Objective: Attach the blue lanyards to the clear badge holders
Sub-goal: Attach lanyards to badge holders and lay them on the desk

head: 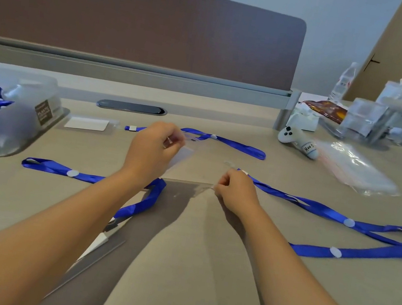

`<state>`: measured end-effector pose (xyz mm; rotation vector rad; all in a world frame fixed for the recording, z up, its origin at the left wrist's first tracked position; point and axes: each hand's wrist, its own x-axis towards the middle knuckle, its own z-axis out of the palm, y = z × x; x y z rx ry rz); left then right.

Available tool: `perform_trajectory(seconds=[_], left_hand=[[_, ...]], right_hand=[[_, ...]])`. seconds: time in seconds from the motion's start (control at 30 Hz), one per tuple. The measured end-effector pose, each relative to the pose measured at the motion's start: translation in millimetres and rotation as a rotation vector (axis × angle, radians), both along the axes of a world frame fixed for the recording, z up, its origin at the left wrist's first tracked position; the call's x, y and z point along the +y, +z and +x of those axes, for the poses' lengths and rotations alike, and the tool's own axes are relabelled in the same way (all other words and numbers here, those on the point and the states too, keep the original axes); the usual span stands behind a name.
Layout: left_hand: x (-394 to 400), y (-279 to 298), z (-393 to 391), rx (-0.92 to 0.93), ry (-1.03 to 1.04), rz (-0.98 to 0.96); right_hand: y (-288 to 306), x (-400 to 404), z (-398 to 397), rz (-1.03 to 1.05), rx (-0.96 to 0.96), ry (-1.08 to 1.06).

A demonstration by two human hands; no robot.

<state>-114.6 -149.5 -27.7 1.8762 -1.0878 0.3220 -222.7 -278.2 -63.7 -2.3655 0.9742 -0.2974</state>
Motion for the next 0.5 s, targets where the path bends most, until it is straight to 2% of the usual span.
perform_trajectory(seconds=[0.2, 0.5], left_hand=[[15, 8, -7, 0.057, 0.030, 0.030], [28, 19, -18, 0.092, 0.041, -0.038]], right_hand=[[25, 21, -3, 0.335, -0.329, 0.001], [62, 59, -7, 0.357, -0.510, 0.099]])
